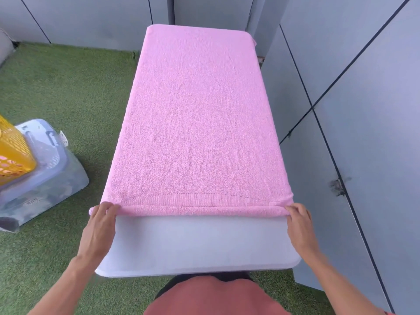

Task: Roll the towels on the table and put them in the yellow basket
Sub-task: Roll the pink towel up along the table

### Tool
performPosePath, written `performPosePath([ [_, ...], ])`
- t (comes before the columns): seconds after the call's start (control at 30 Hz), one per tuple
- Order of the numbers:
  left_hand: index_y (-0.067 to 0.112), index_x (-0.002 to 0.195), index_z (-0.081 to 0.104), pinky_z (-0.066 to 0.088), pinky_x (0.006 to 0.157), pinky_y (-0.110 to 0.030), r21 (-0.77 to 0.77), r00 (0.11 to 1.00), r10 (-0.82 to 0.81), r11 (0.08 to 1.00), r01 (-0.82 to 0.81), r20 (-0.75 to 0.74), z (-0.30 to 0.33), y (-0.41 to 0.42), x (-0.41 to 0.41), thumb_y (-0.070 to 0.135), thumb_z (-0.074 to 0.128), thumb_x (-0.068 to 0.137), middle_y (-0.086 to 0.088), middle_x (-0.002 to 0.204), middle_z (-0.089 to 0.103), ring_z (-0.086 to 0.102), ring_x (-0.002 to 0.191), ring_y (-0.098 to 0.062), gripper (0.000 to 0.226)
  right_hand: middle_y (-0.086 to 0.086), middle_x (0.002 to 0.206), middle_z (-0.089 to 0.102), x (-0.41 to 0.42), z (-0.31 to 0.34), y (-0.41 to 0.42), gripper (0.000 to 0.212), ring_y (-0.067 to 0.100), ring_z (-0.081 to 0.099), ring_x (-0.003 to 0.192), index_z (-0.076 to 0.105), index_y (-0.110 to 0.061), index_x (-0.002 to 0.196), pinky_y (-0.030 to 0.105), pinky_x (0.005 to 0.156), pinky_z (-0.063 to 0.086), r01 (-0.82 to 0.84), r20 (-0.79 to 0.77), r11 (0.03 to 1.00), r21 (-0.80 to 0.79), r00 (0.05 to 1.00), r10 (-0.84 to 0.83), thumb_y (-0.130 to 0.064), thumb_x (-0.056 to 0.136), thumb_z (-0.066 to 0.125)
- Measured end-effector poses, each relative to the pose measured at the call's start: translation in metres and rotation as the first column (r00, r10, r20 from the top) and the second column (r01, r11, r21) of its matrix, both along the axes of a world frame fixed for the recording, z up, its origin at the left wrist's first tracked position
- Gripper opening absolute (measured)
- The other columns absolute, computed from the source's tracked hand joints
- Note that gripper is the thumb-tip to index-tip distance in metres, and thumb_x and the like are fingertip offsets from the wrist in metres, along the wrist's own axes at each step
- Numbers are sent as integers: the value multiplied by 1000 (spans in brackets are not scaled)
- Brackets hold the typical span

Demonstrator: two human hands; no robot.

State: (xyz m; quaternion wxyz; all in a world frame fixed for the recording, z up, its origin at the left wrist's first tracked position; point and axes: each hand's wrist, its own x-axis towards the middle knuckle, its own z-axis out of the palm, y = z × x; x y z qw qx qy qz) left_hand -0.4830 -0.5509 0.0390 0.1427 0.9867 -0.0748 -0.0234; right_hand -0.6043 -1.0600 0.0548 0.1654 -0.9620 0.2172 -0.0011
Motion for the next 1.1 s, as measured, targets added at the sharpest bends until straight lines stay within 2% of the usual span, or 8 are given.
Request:
performPosePath([
  [0.2, 4, 106, 70, 49, 73, -41, -23, 988, -107, 994, 105, -107, 9, 18, 9, -11, 58, 85, -7, 100, 66, 58, 91, -30, 28, 11, 106, 64, -11, -2, -17, 38, 33, 52, 102, 66, -1, 115, 29, 90, 34, -103, -75, 994, -26, 992, 101, 17, 85, 50],
  [0.3, 11, 111, 69, 48, 81, -38, -158, 956, -55, 987, 9, -290, 20, 26, 22, 1, 61, 89, -3, 99, 68, 63, 95, -26, 26, 3, 101, 68, -1, 15, -34, 34, 26, 58, 97, 68, -17, 109, 31, 84, 40, -87, -228, 977, 193, 965, 131, 5, 91, 50],
  [0.43, 18, 105, 58, 47, 71, -30, -290, 893, 39, 938, -187, -449, 32, 23, 53, 9, 74, 82, -2, 90, 68, 66, 84, -23, 30, 6, 77, 65, 27, 28, -35, 32, 25, 61, 79, 60, -32, 86, 22, 64, 40, 138, -184, 907, 397, 980, -69, 0, 85, 64],
  [0.5, 16, 90, 62, 43, 68, -19, -285, 908, 99, 930, -230, -408, 32, 17, 59, 6, 78, 76, -3, 88, 65, 65, 83, -26, 23, 2, 82, 62, 33, 25, -25, 24, 23, 58, 87, 64, -22, 84, 23, 73, 43, 174, -118, 922, 346, 983, -141, 1, 82, 66],
  [0.57, 20, 77, 66, 38, 74, -25, -209, 953, 134, 958, -194, -270, 28, 10, 53, 5, 76, 77, -4, 89, 57, 56, 87, -29, 18, -3, 87, 53, 27, 19, -16, 17, 23, 48, 95, 69, -19, 82, 34, 85, 43, 158, -38, 979, 127, 987, -154, -2, 81, 68],
  [0.7, 4, 98, 70, 44, 70, -47, 59, 996, 27, 998, -32, 84, 17, -10, 8, -10, 67, 77, -15, 98, 57, 45, 87, -34, 25, 8, 96, 55, 1, 5, 2, 20, 30, 44, 96, 71, -7, 101, 41, 88, 44, 41, 67, 994, -101, 997, -35, -1, 82, 68],
  [0.83, -4, 123, 53, 49, 73, -53, 97, 992, -41, 995, 30, 118, 3, -18, -21, -15, 65, 71, -21, 113, 50, 47, 99, -42, 54, 12, 116, 49, -3, 0, 9, 40, 32, 39, 116, 61, -1, 120, 38, 99, 40, -10, 25, 1000, -14, 1000, 10, 4, 80, 67],
  [1.1, 2, 102, 66, 46, 71, -49, 30, 999, 39, 999, -38, -20, 7, -13, 25, -12, 56, 84, -13, 99, 62, 50, 90, -37, 25, 4, 97, 56, 21, -4, -11, 45, 24, 47, 90, 70, -8, 109, 41, 87, 42, -91, 3, 994, -67, 996, 92, 20, 77, 55],
])
